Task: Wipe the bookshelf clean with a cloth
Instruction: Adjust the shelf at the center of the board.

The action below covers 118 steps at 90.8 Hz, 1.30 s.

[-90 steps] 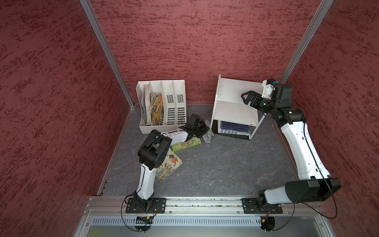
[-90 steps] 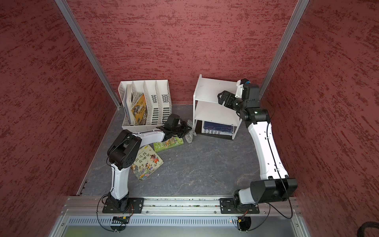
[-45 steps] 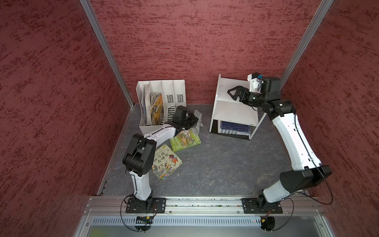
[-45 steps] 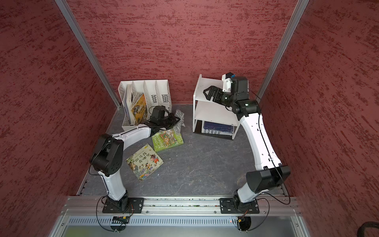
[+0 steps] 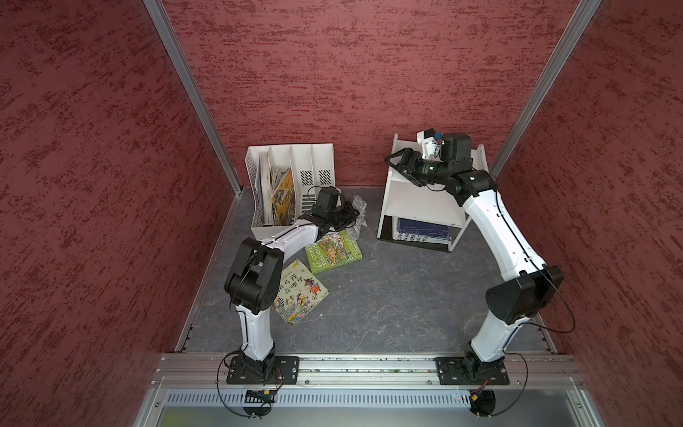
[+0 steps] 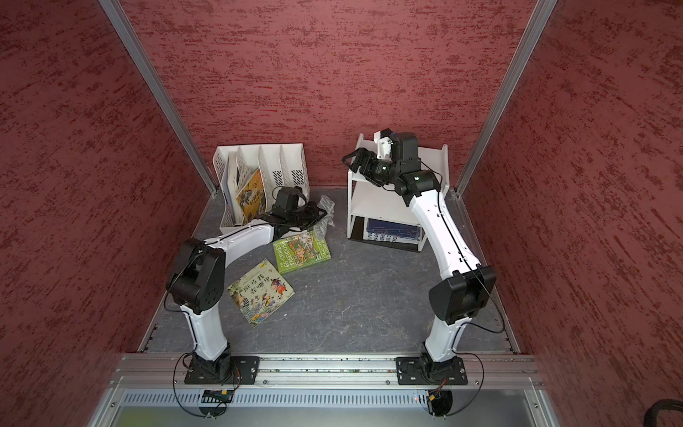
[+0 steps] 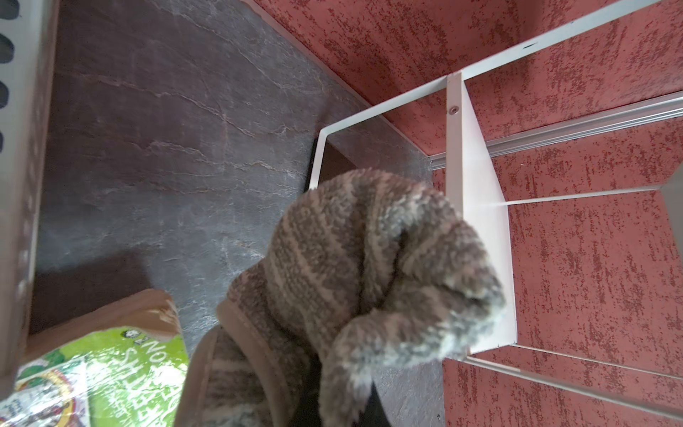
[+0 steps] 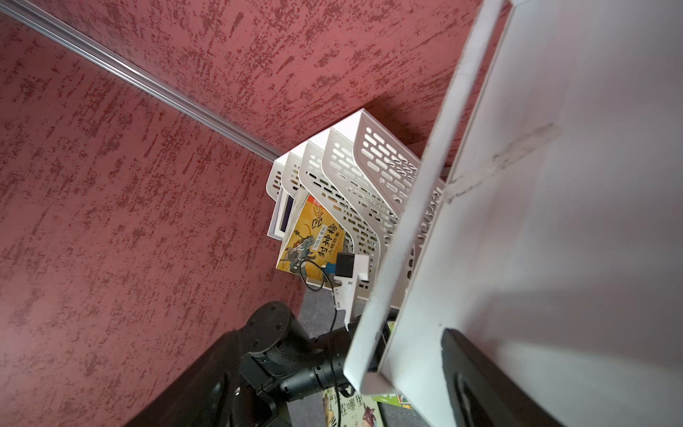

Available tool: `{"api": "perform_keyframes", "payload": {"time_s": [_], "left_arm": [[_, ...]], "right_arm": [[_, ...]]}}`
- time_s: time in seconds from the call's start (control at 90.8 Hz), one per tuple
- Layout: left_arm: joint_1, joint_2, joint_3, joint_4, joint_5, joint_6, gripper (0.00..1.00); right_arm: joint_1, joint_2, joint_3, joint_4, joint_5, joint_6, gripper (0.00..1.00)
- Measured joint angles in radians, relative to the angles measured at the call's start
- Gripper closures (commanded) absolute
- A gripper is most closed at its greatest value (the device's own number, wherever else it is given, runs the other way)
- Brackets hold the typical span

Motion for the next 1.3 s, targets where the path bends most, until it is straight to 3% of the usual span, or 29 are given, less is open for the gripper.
{"api": "perform_keyframes", "payload": {"time_s": [0.419, 0.87, 1.3], "left_arm": [[0.000, 0.000, 0.000, -0.029, 0.000, 0.029, 1.00], [0.007, -0.009, 0.000, -0.073, -0.001, 0.075, 1.00], [0.039, -0.065, -0.011, -0.079, -0.008, 0.090, 1.00]], "right_arm": [[0.023, 0.076, 0.050, 0.065, -0.119, 0.152, 0.19], [-0.003, 0.081, 0.019, 0.125, -0.256, 0.151, 0.26], [0.006, -0.107, -0.241, 0.200, -0.431, 0.153, 0.26]]}}
